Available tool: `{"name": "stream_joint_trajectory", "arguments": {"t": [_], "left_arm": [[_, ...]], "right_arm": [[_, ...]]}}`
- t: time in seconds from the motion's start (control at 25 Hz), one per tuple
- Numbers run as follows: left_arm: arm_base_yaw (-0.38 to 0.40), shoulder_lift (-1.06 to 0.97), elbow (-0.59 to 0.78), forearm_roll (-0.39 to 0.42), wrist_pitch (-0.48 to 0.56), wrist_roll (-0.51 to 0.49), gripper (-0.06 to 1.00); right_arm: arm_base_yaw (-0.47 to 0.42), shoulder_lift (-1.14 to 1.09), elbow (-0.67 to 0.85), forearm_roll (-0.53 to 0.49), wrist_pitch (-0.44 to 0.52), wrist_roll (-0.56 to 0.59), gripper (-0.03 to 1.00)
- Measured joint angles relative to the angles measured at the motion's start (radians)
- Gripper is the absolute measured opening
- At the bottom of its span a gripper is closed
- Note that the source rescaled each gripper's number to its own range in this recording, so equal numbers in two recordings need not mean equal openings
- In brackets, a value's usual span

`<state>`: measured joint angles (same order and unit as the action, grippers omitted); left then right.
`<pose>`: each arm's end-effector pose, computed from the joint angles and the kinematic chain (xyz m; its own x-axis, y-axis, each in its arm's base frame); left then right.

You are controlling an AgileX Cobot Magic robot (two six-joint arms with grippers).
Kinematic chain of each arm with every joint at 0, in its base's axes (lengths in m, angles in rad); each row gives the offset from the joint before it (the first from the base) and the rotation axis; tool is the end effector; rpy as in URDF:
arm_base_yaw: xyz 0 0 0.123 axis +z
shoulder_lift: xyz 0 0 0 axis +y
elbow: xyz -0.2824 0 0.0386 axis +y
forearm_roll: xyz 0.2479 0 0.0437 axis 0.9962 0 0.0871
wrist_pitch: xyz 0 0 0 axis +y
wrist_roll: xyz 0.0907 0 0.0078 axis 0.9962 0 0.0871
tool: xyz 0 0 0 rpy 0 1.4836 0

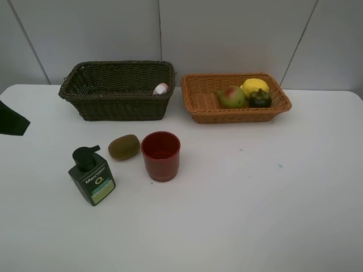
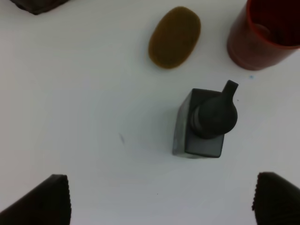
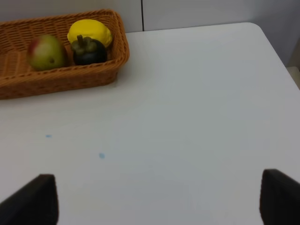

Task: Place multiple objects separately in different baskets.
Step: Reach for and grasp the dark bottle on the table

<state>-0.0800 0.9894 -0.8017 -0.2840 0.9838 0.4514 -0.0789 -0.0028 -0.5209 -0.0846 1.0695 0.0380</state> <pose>0.1694 -0.0349 0.2994 -0.7808 0.3426 -0.5224 0.4326 0.8998 -0.0565 -0.0088 -0.0061 0.2824 -0.4404 0.0321 -0.8972 0.1437 0.9890 -0.0352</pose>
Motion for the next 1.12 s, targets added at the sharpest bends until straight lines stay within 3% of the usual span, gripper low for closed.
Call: {"name": "stream_joint_trajectory", "arguments": {"t": [0.24,0.84,1.12], "left_arm": [[-0.070,0.078,0.000,-0.002,-0.027,0.059,1.00],[-0.255,0.277,-0.001,0.026,-0.093,0.057,1.00],[-0.295,0.364,-0.002,0.044,-0.145,0.056,1.00]], "right_arm": [[0.000,0.000,0.000,0.000,0.000,0.000,0.93],[0.000,0.000,0.000,0.000,0.000,0.000,0.93],[0.000,0.000,0.000,0.000,0.000,0.000,0.93]]}}
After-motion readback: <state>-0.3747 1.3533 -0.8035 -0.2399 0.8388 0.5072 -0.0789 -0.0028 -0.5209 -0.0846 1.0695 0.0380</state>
